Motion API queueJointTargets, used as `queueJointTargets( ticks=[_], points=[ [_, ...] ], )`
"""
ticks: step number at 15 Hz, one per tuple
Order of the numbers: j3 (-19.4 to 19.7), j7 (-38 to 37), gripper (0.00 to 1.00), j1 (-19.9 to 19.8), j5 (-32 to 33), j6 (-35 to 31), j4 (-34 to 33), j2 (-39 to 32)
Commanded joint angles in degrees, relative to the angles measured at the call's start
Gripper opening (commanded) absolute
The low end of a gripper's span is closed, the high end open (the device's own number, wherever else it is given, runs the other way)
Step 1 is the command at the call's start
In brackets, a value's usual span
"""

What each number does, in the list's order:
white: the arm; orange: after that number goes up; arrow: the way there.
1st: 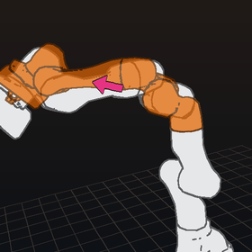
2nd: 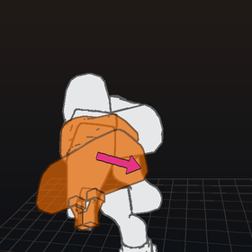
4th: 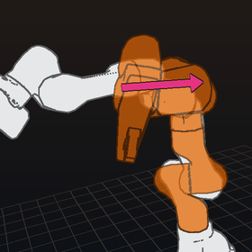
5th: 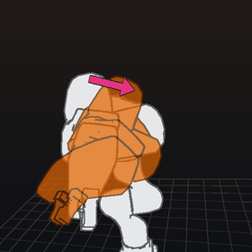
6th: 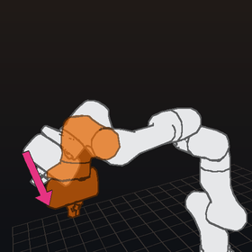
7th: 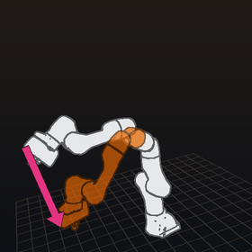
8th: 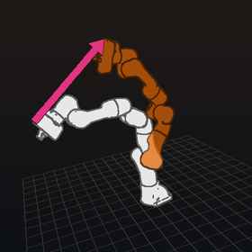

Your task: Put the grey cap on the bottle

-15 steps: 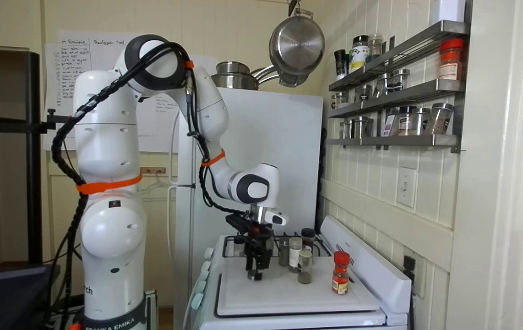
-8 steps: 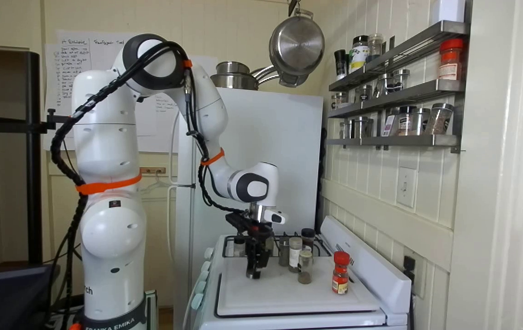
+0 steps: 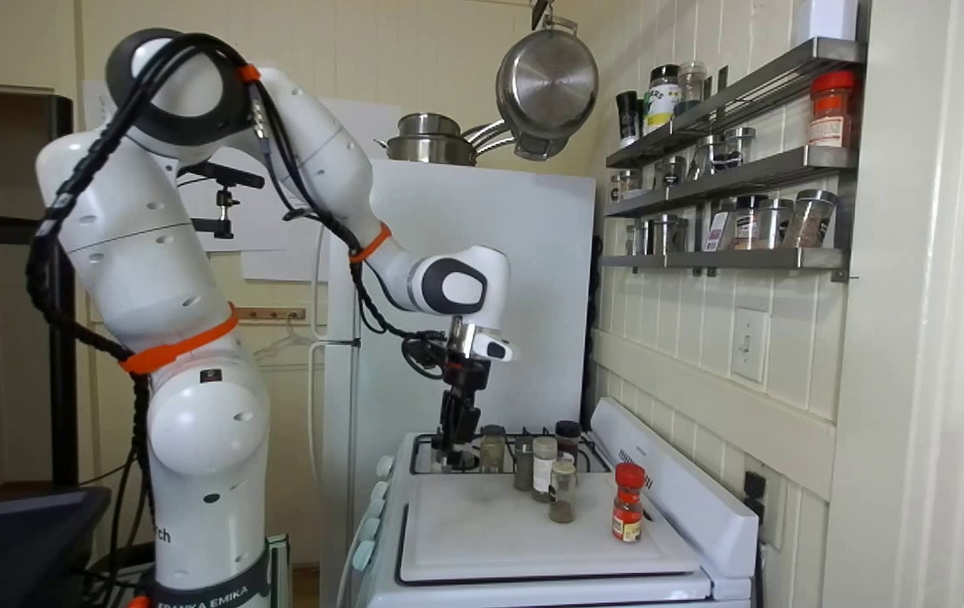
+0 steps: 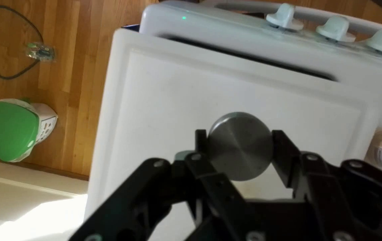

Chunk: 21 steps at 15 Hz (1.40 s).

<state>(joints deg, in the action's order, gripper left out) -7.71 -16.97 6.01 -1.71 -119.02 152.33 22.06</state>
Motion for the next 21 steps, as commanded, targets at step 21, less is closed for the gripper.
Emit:
queueJointTargets(
  ticks=[21],
  points=[
    [11.7, 4.4, 0.24, -12.6, 3.3, -10.5, -3.8, 2.7]
  ],
)
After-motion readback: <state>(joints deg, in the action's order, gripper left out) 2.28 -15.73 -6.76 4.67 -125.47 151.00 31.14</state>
